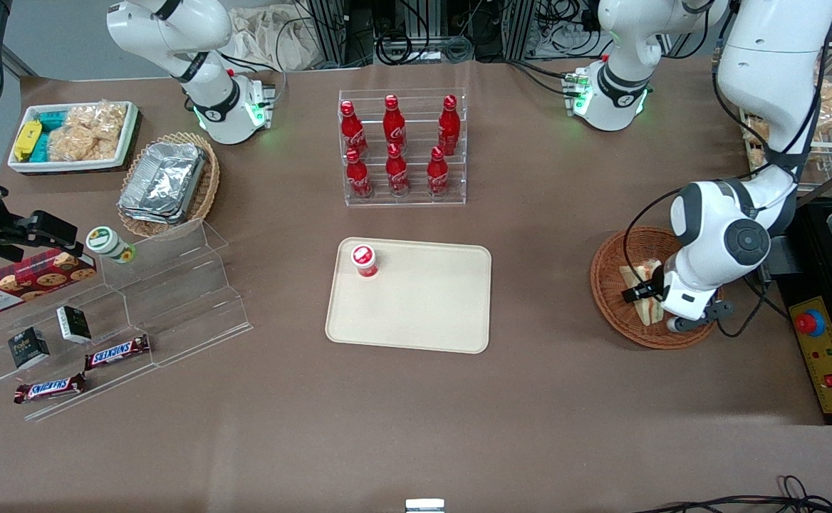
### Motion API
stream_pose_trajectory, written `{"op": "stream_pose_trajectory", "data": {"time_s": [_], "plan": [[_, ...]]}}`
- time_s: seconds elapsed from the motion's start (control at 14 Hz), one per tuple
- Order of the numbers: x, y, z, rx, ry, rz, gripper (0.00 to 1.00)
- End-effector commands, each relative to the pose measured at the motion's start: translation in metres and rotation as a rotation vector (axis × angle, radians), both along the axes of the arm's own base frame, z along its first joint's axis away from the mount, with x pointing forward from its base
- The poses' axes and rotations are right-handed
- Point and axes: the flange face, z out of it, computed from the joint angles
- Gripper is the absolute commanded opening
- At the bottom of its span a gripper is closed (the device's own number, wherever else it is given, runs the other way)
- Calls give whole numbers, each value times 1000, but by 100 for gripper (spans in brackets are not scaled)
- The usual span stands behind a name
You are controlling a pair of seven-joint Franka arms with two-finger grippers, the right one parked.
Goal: Place sandwich from basket to tray
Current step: 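Close the left gripper on the sandwich and lift it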
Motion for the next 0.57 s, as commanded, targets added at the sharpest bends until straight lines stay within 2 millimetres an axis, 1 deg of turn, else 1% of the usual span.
{"op": "stream_pose_trajectory", "data": {"time_s": [0.0, 0.07, 0.14, 0.21, 0.29, 0.43, 0.5], "plan": [[0, -2, 4, 9, -19, 2, 30], [0, -1, 6, 11, -20, -1, 23], [1, -1, 15, 18, -28, -14, 21], [3, -1, 29, 28, -34, -25, 21], [7, -1, 48, 38, -34, -35, 21], [21, -5, 100, 50, -14, -48, 20], [28, -16, 127, 51, -7, -64, 20]]}}
